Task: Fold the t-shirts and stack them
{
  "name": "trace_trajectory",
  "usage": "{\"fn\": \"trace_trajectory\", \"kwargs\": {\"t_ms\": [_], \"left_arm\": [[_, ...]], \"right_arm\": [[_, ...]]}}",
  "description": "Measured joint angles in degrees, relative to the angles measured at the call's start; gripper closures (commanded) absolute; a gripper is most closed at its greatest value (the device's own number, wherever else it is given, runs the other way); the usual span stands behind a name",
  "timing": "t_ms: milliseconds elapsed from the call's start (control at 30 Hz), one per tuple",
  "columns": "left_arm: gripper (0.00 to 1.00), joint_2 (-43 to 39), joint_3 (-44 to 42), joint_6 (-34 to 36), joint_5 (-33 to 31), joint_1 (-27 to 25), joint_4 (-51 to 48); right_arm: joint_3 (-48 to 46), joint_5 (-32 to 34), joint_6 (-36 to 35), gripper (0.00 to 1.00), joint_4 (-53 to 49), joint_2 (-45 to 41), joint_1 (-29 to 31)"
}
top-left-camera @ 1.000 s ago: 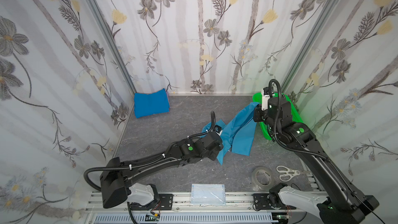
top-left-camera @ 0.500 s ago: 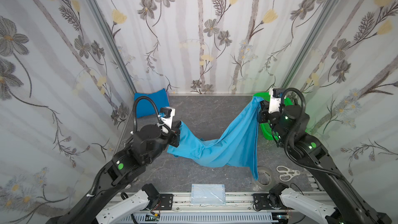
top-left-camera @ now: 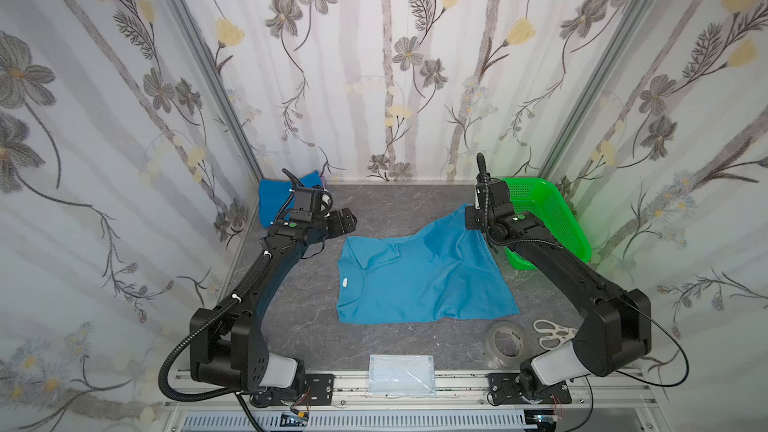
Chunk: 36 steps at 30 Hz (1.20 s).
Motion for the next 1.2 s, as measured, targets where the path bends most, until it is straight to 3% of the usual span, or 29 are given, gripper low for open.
{"fn": "trace_trajectory", "kwargs": {"t_ms": [100, 267, 533, 867, 1200], "left_arm": [[0.05, 0.68, -2.29, -1.27, 3.43, 0.0, 2.03], [0.31, 5.6, -11.56, -5.66, 7.5, -1.9, 5.49], [0.4, 13.81, -10.43, -10.38, 7.43, -7.72, 11.63], [0.37, 14.64, -16.22, -16.7, 1.22, -9.81, 15.58], [0.55, 15.89, -15.82, -18.8, 1.36, -10.73, 22.51]], "right_arm": [[-0.04, -0.39, 0.39, 1.0, 0.2, 2.27, 0.0], [-1.01, -1.77, 0.85, 1.0, 0.79, 3.89, 0.04], [-3.98, -2.91, 1.49, 1.0, 2.71, 2.12, 0.26], [-5.84, -3.23, 1.51, 1.0, 2.99, 0.81, 0.22], [-5.86, -3.32, 1.49, 1.0, 2.99, 0.28, 0.26]]}}
